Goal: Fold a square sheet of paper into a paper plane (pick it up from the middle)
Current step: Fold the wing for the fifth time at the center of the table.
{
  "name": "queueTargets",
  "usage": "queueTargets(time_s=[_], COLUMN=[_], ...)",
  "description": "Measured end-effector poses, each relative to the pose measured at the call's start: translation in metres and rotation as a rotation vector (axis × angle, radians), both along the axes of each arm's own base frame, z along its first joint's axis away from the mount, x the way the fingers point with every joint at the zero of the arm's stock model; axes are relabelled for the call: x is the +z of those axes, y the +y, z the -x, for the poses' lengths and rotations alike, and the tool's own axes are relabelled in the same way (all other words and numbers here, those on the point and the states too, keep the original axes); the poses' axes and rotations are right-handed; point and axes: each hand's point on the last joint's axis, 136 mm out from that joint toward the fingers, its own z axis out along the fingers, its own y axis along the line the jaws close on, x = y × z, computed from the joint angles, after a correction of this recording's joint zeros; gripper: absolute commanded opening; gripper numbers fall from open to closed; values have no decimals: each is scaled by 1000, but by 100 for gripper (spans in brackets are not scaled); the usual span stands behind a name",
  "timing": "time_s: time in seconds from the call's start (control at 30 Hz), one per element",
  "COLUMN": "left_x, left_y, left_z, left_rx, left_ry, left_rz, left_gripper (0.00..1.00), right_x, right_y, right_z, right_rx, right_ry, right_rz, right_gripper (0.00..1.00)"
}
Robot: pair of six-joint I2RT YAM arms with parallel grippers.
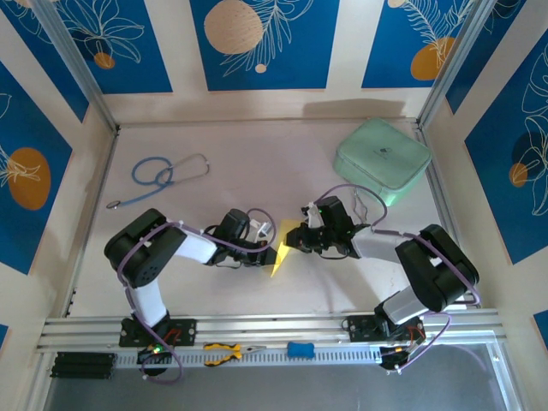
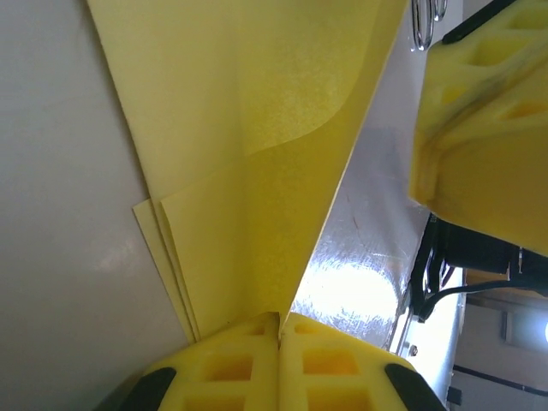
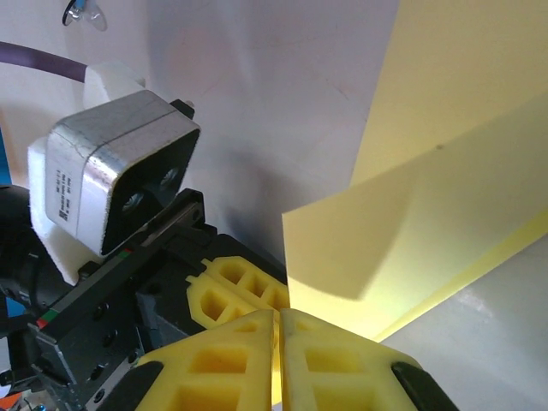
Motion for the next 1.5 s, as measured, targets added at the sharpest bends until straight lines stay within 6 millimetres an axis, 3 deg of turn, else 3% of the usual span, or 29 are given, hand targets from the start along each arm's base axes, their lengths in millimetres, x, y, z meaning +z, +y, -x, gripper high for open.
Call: queueTargets(time_s=[1.2, 1.5], left_x=[-1, -2], left_y=[5, 4], left_z=[-4, -5], left_rx=[57, 54], left_ry=[99, 109], left_rz=[58, 56], left_gripper=[0, 0], right_x=[-16, -28], right_y=[9, 6], right_z=[-18, -17], right_rx=[15, -3], right_ry=[35, 72], right_rz=[-40, -8], right_gripper=[12, 12])
